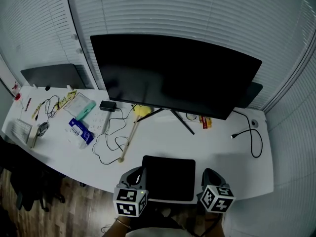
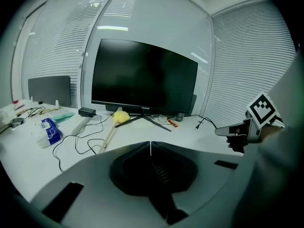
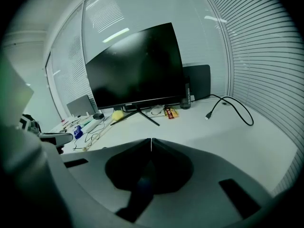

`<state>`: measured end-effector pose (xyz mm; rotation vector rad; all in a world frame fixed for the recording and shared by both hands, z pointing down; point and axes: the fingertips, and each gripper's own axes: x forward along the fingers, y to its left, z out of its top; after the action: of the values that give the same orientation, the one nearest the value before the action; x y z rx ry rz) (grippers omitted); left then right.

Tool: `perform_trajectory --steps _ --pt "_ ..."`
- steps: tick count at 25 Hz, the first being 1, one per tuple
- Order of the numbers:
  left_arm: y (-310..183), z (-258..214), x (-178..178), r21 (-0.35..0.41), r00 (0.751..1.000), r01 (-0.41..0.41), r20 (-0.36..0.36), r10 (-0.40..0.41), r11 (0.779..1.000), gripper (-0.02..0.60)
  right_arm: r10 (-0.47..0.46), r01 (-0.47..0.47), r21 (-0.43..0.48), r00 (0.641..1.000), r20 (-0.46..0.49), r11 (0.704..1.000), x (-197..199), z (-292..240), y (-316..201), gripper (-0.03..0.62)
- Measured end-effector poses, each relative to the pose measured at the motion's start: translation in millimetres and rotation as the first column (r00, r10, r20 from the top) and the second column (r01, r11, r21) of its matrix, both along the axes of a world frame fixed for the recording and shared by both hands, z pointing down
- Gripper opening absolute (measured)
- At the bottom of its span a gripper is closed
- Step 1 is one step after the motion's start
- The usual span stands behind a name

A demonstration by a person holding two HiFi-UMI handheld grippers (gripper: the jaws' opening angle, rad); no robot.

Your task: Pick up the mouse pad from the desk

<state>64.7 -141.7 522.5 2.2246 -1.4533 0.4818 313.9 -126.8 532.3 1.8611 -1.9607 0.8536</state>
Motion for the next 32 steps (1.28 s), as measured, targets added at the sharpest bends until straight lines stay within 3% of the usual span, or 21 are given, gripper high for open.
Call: perform_trajectory --steps 15,32 --pt "29.8 50.4 -10.7 -0.128 0.999 -0.006 0.040 0.011 0.992 0.021 -0.009 0.011 -0.119 1.000 0.013 0.993 -17.2 51.7 35.0 0.034" --pt "37.5 62.3 -21.9 -0.149 0.999 0.020 0.033 -0.015 0.989 0.021 -0.017 0.015 -0.148 1.000 -0.006 0.989 -21.9 66.7 39.4 0.035"
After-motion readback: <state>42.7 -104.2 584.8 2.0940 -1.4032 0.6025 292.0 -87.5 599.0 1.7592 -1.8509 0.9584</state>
